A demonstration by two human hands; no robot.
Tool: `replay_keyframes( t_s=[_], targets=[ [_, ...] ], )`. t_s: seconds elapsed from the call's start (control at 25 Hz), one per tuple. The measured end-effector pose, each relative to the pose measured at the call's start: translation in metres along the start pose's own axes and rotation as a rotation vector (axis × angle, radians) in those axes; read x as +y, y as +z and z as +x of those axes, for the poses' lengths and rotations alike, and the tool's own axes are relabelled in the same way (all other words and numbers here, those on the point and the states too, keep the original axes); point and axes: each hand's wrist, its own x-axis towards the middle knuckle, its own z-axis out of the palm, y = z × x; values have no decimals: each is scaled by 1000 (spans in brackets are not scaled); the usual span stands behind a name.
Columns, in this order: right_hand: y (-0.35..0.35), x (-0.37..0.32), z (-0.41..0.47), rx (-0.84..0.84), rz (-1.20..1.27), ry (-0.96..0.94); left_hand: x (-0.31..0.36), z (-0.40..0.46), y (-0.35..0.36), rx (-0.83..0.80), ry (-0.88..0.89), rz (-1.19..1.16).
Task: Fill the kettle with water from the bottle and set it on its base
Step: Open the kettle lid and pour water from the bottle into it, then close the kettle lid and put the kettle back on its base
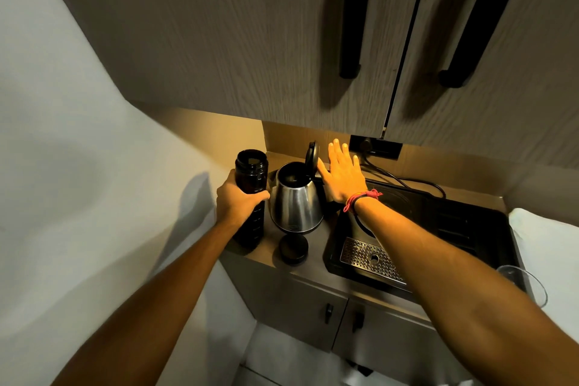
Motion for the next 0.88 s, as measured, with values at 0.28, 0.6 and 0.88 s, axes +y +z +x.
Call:
replay_keyframes(
  t_s=[0.28,0.6,0.88],
  targets=[
    [2,-8,6,-130,103,-88,-30,6,-7,58,-84,-169],
    [6,-33,16,-101,157,-97,-10,12,-31,-7,21,-198],
    [12,-38,17,-92,43,-68,49,-3,-27,298,825,360]
  ],
)
